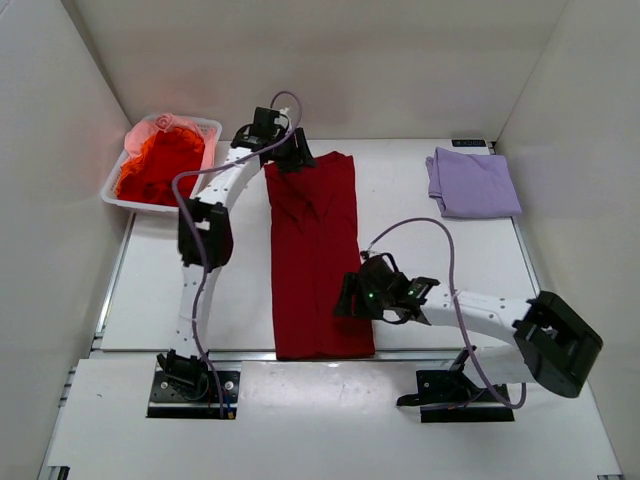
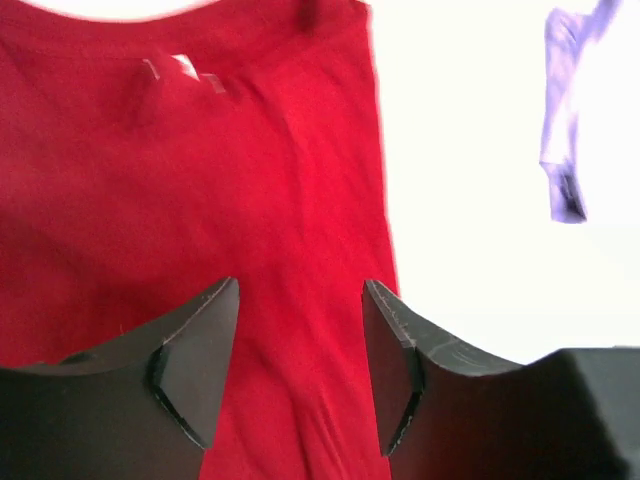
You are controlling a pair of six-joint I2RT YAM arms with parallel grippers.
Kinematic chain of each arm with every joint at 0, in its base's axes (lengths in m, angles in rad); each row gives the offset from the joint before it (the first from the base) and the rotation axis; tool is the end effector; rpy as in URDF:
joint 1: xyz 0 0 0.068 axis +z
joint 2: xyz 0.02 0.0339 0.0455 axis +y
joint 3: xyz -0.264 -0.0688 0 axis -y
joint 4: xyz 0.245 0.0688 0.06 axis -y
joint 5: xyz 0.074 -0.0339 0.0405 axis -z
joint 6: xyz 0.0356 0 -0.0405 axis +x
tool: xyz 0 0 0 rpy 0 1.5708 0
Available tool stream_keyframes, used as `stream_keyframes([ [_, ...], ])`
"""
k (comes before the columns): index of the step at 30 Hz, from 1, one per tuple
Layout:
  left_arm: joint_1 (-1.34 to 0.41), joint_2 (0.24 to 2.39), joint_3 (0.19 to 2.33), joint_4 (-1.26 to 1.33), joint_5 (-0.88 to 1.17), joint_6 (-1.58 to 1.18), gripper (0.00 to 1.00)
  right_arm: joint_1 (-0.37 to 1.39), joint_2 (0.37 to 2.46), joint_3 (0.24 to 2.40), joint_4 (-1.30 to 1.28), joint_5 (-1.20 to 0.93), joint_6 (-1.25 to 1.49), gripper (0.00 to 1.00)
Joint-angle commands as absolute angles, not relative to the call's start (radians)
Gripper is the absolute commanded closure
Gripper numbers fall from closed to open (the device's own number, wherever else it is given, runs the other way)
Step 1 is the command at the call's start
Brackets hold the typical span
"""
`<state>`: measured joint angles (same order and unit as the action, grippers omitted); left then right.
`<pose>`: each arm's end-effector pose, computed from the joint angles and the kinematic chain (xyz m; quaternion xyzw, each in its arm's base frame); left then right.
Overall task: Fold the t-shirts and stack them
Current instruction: Rotate the tshirt 90 degrees, then grab the bottom of the folded rectangular tshirt with both arms
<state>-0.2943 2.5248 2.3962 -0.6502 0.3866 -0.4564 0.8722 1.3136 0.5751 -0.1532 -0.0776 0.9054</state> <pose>0.5341 -0.1759 0.2191 0.0006 0.9085 -0.3037 0.2872 0.1543 0.1880 0.1631 0.0027 0.9423 0.2814 0.1814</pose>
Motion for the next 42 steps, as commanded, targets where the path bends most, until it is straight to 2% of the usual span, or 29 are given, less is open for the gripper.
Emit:
stream_keyframes([
  [1, -0.341, 2.101, 2.073, -0.619, 0.405, -0.396, 0.36, 0.836, 1.203, 0.617, -0.159, 0.0, 0.761, 0.41],
  [2, -0.348, 1.959, 1.948, -0.582, 0.391, -0.416, 0.36, 0.795, 1.175, 0.601, -0.176, -0.011, 0.756, 0.34],
  [3, -0.35, 1.88, 1.71, -0.502, 0.394, -0.431, 0.36, 0.751, 1.163, 0.592, -0.193, -0.029, 0.756, 0.29],
  [4, -0.348, 1.741, 1.484, -0.436, 0.393, -0.469, 0.35, 0.7, 1.128, 0.565, -0.221, -0.073, 0.747, 0.28],
  [7, -0.385, 1.49, 1.142, -0.467, 0.329, -0.462, 0.32, 0.588, 1.048, 0.502, -0.28, -0.181, 0.72, 0.24],
  [12, -0.445, 1.242, 0.833, -0.541, 0.299, -0.448, 0.28, 0.548, 0.951, 0.431, -0.414, -0.253, 0.698, 0.23],
  [17, -0.485, 1.053, 0.547, -0.534, 0.348, -0.543, 0.28, 0.595, 0.899, 0.358, -0.436, -0.301, 0.776, 0.24],
  [22, -0.541, 0.974, 0.462, -0.554, 0.36, -0.604, 0.28, 0.675, 0.864, 0.278, -0.382, -0.322, 0.87, 0.24],
  [28, -0.617, 0.93, 0.367, -0.502, 0.396, -0.727, 0.28, 0.768, 0.916, 0.256, -0.334, -0.334, 0.93, 0.27],
  [33, -0.637, 0.885, 0.324, -0.479, 0.413, -0.775, 0.34, 0.808, 0.979, 0.262, -0.273, -0.357, 0.943, 0.38],
  [37, -0.652, 0.907, 0.318, -0.447, 0.425, -0.796, 0.43, 0.822, 1.06, 0.313, -0.247, -0.368, 0.924, 0.54],
  [38, -0.646, 0.913, 0.318, -0.428, 0.431, -0.805, 0.53, 0.824, 1.078, 0.327, -0.244, -0.365, 0.911, 0.58],
  [40, -0.661, 0.93, 0.327, -0.407, 0.434, -0.813, 0.61, 0.824, 1.095, 0.339, -0.239, -0.37, 0.896, 0.64],
  [41, -0.664, 0.939, 0.328, -0.407, 0.436, -0.813, 0.62, 0.818, 1.103, 0.341, -0.236, -0.376, 0.888, 0.64],
  [42, -0.663, 0.956, 0.337, -0.39, 0.439, -0.813, 0.69, 0.812, 1.109, 0.353, -0.221, -0.382, 0.893, 0.67],
])
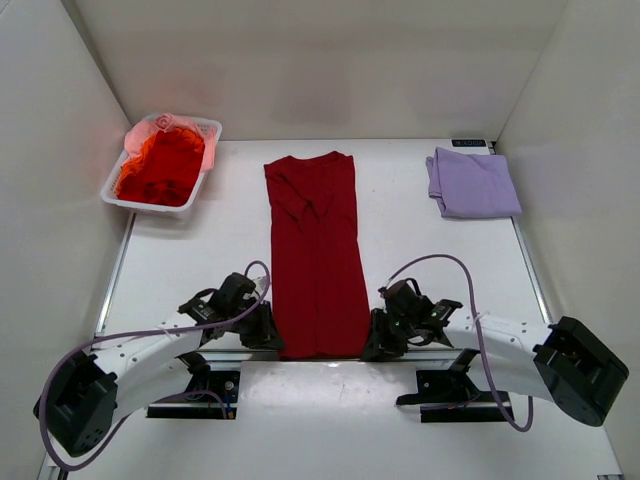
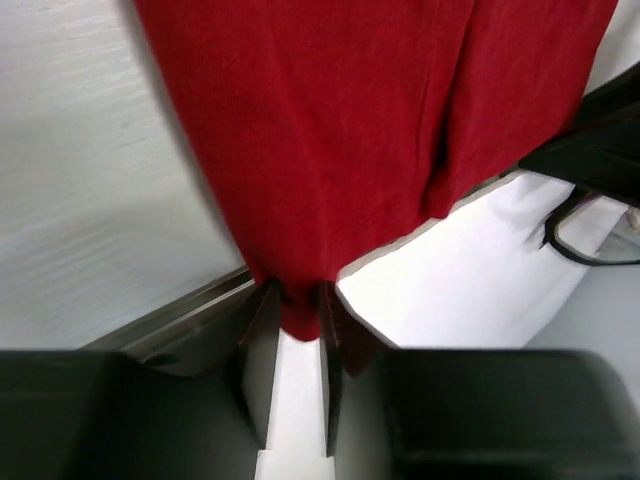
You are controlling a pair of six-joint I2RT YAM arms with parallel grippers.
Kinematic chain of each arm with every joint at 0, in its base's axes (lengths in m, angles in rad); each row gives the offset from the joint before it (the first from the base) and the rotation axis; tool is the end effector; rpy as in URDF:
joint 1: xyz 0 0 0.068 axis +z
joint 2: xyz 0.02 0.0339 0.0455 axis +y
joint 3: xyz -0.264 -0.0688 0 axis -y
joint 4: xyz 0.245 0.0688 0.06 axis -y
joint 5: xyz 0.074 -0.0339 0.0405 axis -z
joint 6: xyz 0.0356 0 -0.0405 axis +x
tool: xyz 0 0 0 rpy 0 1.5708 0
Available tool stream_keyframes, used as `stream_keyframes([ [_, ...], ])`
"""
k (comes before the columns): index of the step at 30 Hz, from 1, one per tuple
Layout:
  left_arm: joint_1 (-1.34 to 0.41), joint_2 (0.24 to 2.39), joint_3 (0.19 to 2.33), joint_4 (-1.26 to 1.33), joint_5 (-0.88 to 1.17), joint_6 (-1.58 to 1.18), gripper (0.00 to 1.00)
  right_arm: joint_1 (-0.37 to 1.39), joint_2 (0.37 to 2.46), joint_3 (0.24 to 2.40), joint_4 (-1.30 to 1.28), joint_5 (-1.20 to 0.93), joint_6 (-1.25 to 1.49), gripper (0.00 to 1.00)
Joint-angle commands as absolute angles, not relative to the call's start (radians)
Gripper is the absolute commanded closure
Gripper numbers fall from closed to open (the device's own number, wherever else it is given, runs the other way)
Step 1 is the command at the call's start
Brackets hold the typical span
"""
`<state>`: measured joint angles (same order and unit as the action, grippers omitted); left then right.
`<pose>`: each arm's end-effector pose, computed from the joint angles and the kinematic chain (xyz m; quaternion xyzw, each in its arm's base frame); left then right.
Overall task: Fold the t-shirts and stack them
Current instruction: Grab the bottom of the folded rectangular tshirt with both arms
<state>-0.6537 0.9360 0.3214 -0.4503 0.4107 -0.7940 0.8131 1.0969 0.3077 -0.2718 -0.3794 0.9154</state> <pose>0.1103 -0.1024 0.1405 -0.0155 0.9491 -0.3102 0.0528 0.1052 0.1303 0.1233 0.0011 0.9515 0.3068 0.0220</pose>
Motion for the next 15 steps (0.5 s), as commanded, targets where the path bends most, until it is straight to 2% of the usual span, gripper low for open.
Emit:
stream_keyframes([
  [1, -0.655, 0.966, 0.342, -0.388, 0.445, -0.813, 0.8, 0.807, 1.118, 0.368, -0.219, -0.393, 0.873, 0.73],
  [3, -0.652, 0.977, 0.357, -0.394, 0.448, -0.802, 1.0, 0.796, 1.135, 0.386, -0.216, -0.411, 0.85, 1.0],
  [8, -0.586, 0.98, 0.431, -0.446, 0.466, -0.755, 1.0, 0.775, 1.173, 0.486, -0.248, -0.465, 0.789, 1.0],
  [15, -0.431, 1.116, 0.606, -0.469, 0.511, -0.647, 1.0, 0.661, 1.268, 0.673, -0.334, -0.531, 0.649, 1.0],
])
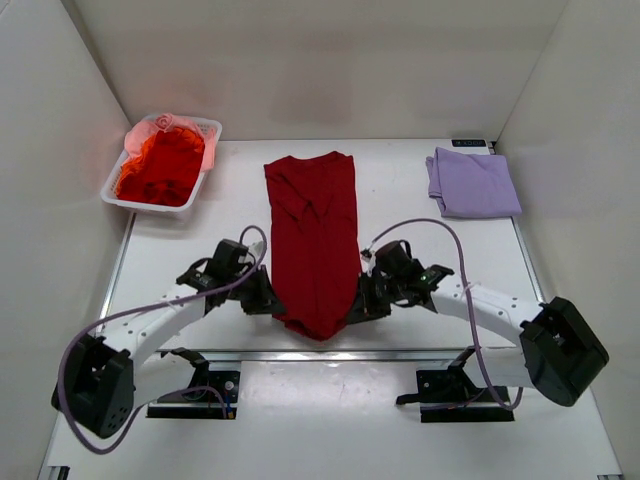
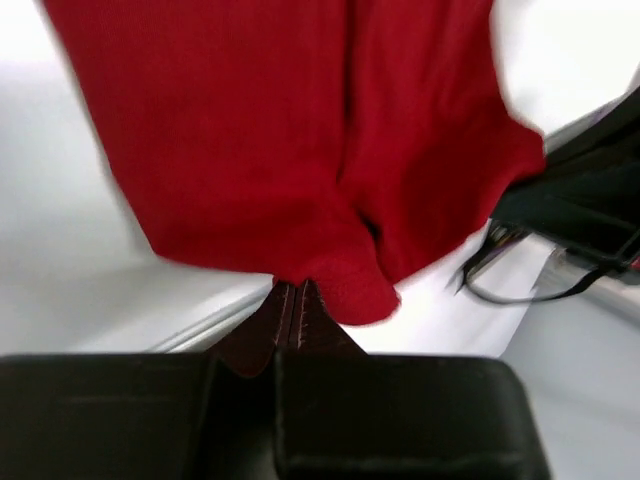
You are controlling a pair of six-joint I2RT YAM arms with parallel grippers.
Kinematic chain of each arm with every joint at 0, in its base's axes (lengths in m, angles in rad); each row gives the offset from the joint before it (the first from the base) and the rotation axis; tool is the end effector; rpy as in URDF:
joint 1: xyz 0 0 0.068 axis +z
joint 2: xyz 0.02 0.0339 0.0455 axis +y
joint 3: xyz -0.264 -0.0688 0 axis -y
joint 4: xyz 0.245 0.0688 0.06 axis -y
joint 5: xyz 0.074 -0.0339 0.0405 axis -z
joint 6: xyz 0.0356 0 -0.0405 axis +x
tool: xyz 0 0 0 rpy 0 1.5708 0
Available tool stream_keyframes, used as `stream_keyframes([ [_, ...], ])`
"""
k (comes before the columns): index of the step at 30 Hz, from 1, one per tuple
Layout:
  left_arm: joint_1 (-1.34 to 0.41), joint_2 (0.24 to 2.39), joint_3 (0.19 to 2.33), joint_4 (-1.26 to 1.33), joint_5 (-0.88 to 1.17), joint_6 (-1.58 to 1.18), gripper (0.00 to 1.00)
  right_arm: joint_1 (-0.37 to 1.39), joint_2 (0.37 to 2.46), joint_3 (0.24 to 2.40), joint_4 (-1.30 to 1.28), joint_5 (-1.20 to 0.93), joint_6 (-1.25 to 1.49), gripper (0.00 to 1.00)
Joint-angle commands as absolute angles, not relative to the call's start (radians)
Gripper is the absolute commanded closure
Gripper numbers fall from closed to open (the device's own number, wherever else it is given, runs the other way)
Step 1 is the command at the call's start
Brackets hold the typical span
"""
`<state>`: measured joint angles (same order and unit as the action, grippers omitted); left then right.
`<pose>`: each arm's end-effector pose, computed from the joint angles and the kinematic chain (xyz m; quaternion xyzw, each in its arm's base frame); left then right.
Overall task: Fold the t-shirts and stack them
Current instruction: Grab the bottom of the folded rectangular tshirt with both arms, then fold the folded rectangular tshirt in 1/3 of the way
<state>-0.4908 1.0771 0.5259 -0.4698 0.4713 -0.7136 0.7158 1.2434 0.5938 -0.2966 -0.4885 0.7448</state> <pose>0.1602 -0.1039 0.1786 -0.0411 0.9371 -0.3347 0.0902 0.1612 0.1623 0.1775 -0.0609 0.9244 0.3703 0.0686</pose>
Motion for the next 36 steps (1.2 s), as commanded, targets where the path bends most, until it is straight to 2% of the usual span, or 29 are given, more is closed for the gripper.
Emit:
stream_keyframes([
  [1, -0.404, 1.146, 0.629, -0.471, 0.521, -0.632, 1.0, 0.644, 1.294, 0.705, -0.337, -0.54, 0.641, 1.0],
  [6, -0.29, 1.322, 0.814, -0.456, 0.511, -0.56, 1.0, 0.488, 1.417, 0.871, -0.402, -0.589, 0.49, 1.0],
  [15, -0.17, 1.655, 1.038, -0.316, 0.463, -0.541, 1.0, 0.322, 1.818, 1.32, -0.469, -0.583, 0.319, 1.0],
  [17, -0.152, 1.718, 1.071, -0.241, 0.431, -0.566, 1.0, 0.298, 1.908, 1.42, -0.46, -0.571, 0.295, 0.97],
  [18, -0.143, 1.742, 1.074, -0.21, 0.423, -0.583, 1.0, 0.287, 1.943, 1.458, -0.454, -0.566, 0.291, 0.91],
  [21, -0.111, 1.796, 1.101, -0.111, 0.455, -0.635, 0.85, 0.264, 1.976, 1.499, -0.399, -0.532, 0.281, 0.59],
  [22, -0.106, 1.801, 1.109, -0.092, 0.46, -0.638, 0.76, 0.268, 1.977, 1.491, -0.382, -0.528, 0.281, 0.44],
  [23, -0.103, 1.805, 1.095, -0.054, 0.471, -0.665, 0.66, 0.264, 1.977, 1.486, -0.362, -0.522, 0.287, 0.37],
  [24, -0.101, 1.799, 1.083, -0.026, 0.48, -0.687, 0.61, 0.256, 1.973, 1.47, -0.353, -0.525, 0.287, 0.28],
  [25, -0.098, 1.798, 1.056, 0.03, 0.486, -0.699, 0.49, 0.249, 1.962, 1.457, -0.345, -0.526, 0.294, 0.23],
  [26, -0.095, 1.789, 1.027, 0.094, 0.504, -0.727, 0.4, 0.247, 1.945, 1.439, -0.33, -0.526, 0.299, 0.21],
  [29, -0.101, 1.789, 0.994, 0.163, 0.549, -0.761, 0.32, 0.247, 1.902, 1.355, -0.299, -0.538, 0.302, 0.22],
  [33, -0.109, 1.764, 0.967, 0.088, 0.568, -0.735, 0.3, 0.264, 1.836, 1.234, -0.295, -0.535, 0.324, 0.21],
  [36, -0.124, 1.665, 0.864, 0.0, 0.493, -0.701, 0.29, 0.279, 1.764, 1.093, -0.255, -0.526, 0.37, 0.13],
])
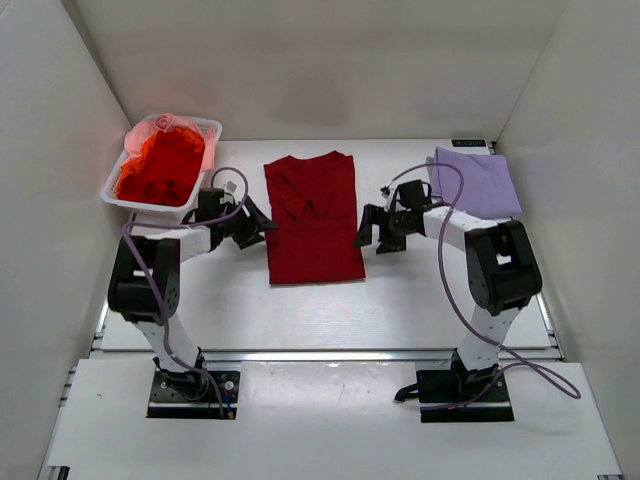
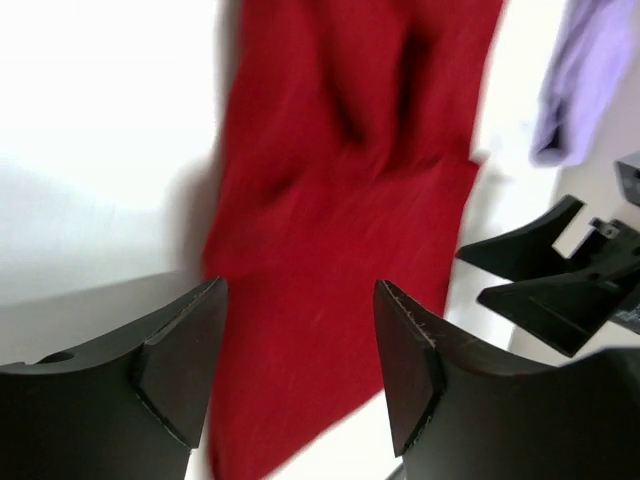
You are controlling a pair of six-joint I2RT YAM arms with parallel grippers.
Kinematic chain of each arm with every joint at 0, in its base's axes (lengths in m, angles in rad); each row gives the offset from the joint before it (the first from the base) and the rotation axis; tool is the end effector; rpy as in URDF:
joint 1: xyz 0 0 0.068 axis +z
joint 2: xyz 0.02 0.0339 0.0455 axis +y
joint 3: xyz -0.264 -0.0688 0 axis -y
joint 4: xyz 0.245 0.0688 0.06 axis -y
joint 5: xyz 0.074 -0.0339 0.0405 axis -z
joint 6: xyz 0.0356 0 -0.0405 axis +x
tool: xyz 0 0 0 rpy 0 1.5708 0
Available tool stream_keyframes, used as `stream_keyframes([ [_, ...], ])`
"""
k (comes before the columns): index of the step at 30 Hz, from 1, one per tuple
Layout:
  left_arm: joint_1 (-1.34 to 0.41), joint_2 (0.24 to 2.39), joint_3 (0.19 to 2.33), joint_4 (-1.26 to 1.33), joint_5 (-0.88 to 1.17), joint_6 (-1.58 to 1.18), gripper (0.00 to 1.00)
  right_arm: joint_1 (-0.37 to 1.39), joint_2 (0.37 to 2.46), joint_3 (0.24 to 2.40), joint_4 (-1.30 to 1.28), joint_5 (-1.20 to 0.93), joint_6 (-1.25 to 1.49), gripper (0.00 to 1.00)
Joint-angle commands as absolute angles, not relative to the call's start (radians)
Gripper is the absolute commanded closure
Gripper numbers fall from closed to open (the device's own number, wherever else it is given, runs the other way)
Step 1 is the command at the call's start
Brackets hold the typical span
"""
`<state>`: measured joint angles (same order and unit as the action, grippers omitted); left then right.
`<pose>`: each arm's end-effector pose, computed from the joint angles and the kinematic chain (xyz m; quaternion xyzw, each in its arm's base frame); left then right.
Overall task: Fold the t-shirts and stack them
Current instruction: Fold the folded rectangular tshirt in 1/3 of the way, then grab one side of the 2/3 rectangular tshirt with both arms
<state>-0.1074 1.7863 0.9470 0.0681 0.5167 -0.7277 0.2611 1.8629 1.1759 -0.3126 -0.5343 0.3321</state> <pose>0.3561 -0.0561 0.1560 -0.1771 0.8784 -0.3677 0.2485 0.3625 0.1156 0.1693 -0.0415 0.9275 0.3217 0.1858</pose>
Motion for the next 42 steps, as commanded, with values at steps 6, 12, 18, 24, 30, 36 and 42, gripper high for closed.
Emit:
stream_keyframes([
  [6, -0.198, 1.445, 0.622, -0.115, 0.361, -0.66, 0.25, 0.304, 1.637, 0.835, -0.144, -0.552, 0.469, 0.15],
  [12, -0.281, 1.445, 0.542, -0.054, 0.318, -0.727, 0.23, 0.331, 1.655, 0.767, -0.014, -0.6, 0.538, 0.22],
  [18, -0.353, 1.548, 0.609, 0.015, 0.313, -0.778, 0.54, 0.367, 1.723, 0.801, 0.015, -0.611, 0.565, 0.81],
  [24, -0.341, 1.458, 0.532, -0.032, 0.328, -0.769, 1.0, 0.406, 1.645, 0.714, -0.024, -0.566, 0.566, 1.0],
  [30, -0.36, 1.211, 0.376, -0.227, 0.344, -0.707, 1.0, 0.494, 1.433, 0.522, -0.1, -0.525, 0.603, 0.99],
  [36, -0.448, 0.892, 0.269, -0.392, 0.351, -0.762, 1.0, 0.623, 1.194, 0.37, -0.164, -0.525, 0.696, 1.0],
  [42, -0.404, 0.759, 0.261, -0.442, 0.391, -0.781, 1.0, 0.606, 1.089, 0.35, -0.166, -0.572, 0.735, 1.0],
])
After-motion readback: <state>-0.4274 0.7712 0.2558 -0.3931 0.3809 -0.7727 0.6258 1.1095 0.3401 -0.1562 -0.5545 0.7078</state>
